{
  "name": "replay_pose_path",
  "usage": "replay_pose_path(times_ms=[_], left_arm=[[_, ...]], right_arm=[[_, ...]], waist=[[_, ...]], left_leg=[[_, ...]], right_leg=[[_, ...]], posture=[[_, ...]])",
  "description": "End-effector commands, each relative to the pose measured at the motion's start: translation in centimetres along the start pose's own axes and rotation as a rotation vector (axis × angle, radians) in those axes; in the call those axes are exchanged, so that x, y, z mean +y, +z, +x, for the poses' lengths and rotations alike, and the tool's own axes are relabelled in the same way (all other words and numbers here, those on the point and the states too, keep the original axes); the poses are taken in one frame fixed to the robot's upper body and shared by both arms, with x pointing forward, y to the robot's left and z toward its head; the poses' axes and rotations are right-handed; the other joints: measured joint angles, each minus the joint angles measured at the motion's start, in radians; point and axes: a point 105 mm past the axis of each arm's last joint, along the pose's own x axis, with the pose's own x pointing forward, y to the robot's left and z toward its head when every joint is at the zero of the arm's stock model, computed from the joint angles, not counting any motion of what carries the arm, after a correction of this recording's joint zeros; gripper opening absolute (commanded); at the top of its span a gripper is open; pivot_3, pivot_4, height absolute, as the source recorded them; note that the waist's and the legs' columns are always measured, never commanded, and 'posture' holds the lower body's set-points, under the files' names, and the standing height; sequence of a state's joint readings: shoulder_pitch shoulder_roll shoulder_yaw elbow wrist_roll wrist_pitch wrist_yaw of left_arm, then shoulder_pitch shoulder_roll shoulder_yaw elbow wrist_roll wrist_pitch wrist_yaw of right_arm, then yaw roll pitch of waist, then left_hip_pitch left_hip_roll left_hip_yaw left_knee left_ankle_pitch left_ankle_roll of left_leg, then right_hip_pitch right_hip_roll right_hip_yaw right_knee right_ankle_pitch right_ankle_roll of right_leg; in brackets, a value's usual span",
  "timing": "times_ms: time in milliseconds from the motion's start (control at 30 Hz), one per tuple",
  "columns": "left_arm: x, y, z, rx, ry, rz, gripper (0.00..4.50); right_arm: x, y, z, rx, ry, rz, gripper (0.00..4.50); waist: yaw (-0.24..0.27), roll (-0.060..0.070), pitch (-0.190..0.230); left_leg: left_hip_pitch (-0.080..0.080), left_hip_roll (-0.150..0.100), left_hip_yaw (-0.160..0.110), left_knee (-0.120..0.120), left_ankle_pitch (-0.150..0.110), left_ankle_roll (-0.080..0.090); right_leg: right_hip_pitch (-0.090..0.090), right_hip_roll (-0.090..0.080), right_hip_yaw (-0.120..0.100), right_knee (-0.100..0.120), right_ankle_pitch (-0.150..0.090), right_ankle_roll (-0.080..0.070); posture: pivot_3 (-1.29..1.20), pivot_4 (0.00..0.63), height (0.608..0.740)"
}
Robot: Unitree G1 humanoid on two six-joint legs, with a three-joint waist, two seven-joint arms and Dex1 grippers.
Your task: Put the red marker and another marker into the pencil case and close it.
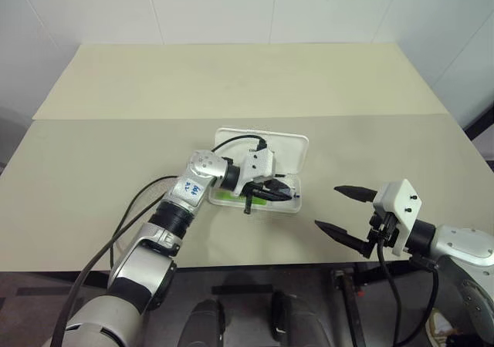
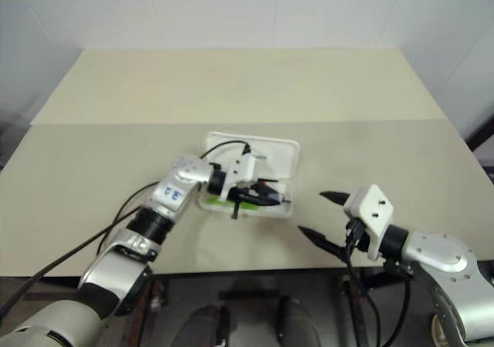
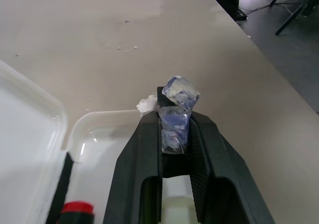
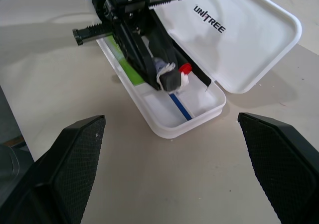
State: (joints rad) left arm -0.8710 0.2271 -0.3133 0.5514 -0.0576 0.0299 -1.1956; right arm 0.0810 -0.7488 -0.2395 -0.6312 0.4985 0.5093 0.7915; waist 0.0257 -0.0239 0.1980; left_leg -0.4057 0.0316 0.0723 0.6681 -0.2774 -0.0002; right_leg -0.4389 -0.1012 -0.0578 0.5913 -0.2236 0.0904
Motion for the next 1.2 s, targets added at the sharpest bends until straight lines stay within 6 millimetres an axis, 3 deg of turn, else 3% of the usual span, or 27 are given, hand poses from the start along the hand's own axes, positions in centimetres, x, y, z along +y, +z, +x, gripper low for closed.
replay_pose_path(times_ms=[33,367,400,733,767,933,1200], left_arm=[[0.3,1.3,0.3,-0.011,-0.013,0.055,0.31],[0.5,0.5,0.4,0.013,-0.002,0.008,0.31],[0.7,0.6,0.4,0.014,0.012,0.018,1.04],[1.0,1.3,0.6,-0.004,0.015,0.029,4.34],[1.0,1.6,0.6,-0.020,0.016,0.027,4.46],[0.0,4.4,-1.6,-0.171,-0.023,0.017,4.46],[-0.6,4.4,-9.0,-0.227,0.122,0.008,4.46]], right_arm=[[0.5,1.1,0.1,-0.038,0.010,-0.029,4.50],[0.6,1.1,0.0,-0.040,-0.004,-0.029,4.50],[0.6,1.1,0.0,-0.041,-0.004,-0.029,4.50],[0.4,1.2,0.2,-0.047,-0.001,-0.034,4.50],[0.4,1.2,0.2,-0.049,0.000,-0.034,4.50],[0.3,1.3,0.5,-0.059,0.018,-0.038,4.50],[-1.1,3.5,0.2,-0.156,0.033,-0.061,4.50]], waist=[[0.000,0.000,0.000],[0.001,0.000,0.000],[0.001,0.000,0.000],[0.000,0.000,0.000],[0.000,0.000,0.000],[-0.003,0.000,0.000],[-0.007,0.000,0.000]], left_leg=[[0.000,0.000,0.000,0.000,0.000,0.000],[0.000,0.000,0.000,0.000,0.000,0.000],[0.000,0.000,0.000,0.000,0.000,0.000],[0.000,0.000,-0.001,0.000,0.000,0.000],[0.000,0.000,-0.001,0.000,0.000,0.000],[0.000,0.000,-0.001,0.000,0.000,0.000],[0.002,0.001,-0.002,0.000,0.000,0.000]], right_leg=[[0.000,0.000,0.000,0.000,0.000,0.000],[0.000,0.000,0.000,0.000,0.000,0.000],[0.000,0.000,0.000,0.000,0.000,0.000],[0.001,0.000,0.000,0.000,0.000,0.000],[0.001,0.000,0.000,0.000,0.000,0.000],[0.001,0.000,0.000,0.000,0.000,0.000],[0.001,0.002,0.001,0.003,0.000,0.000]], posture=[[0.00,0.150,0.740],[0.00,0.150,0.740],[0.00,0.150,0.740],[0.00,0.150,0.740],[0.00,0.150,0.740],[0.00,0.150,0.740],[0.00,0.150,0.740]])
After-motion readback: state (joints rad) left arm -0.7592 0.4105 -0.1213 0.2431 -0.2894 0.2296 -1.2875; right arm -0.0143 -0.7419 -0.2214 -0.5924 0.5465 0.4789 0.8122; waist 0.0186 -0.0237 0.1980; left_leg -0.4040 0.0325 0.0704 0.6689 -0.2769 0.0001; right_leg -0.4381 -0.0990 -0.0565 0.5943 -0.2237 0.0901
